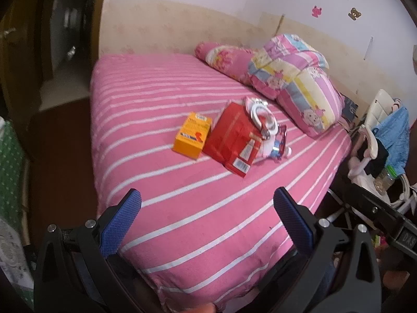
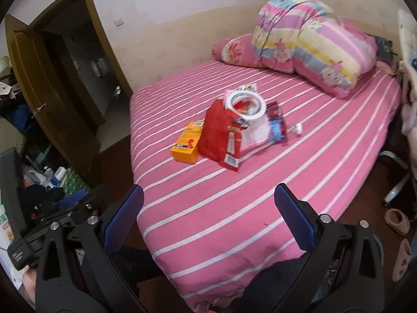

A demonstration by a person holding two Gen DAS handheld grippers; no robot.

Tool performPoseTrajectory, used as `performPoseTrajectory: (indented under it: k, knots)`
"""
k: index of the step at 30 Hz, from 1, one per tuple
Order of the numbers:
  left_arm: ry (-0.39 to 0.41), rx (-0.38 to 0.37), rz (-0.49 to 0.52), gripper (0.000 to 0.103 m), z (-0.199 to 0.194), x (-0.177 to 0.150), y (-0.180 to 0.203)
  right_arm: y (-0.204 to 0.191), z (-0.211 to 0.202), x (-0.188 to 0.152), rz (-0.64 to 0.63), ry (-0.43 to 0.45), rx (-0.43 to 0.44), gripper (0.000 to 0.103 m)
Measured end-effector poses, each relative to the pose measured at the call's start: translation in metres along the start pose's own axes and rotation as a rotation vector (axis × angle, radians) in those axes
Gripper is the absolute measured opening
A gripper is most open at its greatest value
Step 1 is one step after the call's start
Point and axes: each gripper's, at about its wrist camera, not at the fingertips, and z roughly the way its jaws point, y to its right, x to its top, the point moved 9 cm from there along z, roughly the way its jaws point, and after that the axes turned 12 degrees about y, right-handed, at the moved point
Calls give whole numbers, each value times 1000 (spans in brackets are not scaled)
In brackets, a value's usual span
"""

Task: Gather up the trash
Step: 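Reach the left tool to the orange box while the right tool reaches the red bag, then grasp the orange box with the left tool while the right tool grasps the red bag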

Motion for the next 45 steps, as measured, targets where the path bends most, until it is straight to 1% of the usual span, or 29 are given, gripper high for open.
performPoseTrajectory:
  k: [3,6,9,14,16,19,20,22,24,25,28,31,34,36,37,38,39,41,43,45]
  knots:
    - [-30,-34,-10,98,23,-11,-9,3,20,-8,7,-20,13,99]
    - [-46,-46,-21,98,44,-17,-18,14,48,-18,47,-49,15,99]
    - [-74,-65,-35,98,74,-24,-30,19,73,-26,71,-60,54,99]
    - [-110,-67,-53,98,126,-26,-51,23,123,-37,81,-74,102,99]
    - [-123,-79,-40,98,150,-27,-56,24,141,-40,85,-72,111,99]
    - [-138,-82,7,98,181,-27,-58,32,170,-40,92,-60,111,98]
    - [-152,-83,36,98,196,-28,-57,36,181,-40,92,-59,101,96]
    - [-167,-77,59,98,216,-30,-59,46,202,-40,117,-68,89,93]
    - [-194,-94,38,98,239,-29,-59,56,219,-40,147,-82,79,89]
    - [-193,-95,36,98,246,-28,-58,59,225,-40,157,-86,77,88]
    - [-204,-106,52,98,269,-25,-53,67,246,-41,180,-106,75,86]
    - [-222,-98,74,98,291,-28,-51,67,256,-40,180,-114,79,81]
    - [-223,-93,78,98,301,-30,-52,69,266,-40,188,-123,87,71]
    - [-206,-96,77,98,303,-26,-52,71,273,-38,186,-130,87,61]
    - [-200,-96,71,96,303,-25,-53,72,274,-38,185,-133,90,57]
    - [-196,-90,70,82,304,-24,-53,72,277,-37,187,-136,95,46]
    - [-194,-82,74,75,306,-22,-54,72,277,-38,188,-139,99,36]
    - [-191,-87,60,75,306,-21,-55,72,279,-40,191,-154,100,22]
    - [-178,-92,42,75,304,-18,-56,72,278,-41,196,-157,111,19]
    - [-169,-91,33,75,300,-17,-57,68,272,-38,173,-140,124,15]
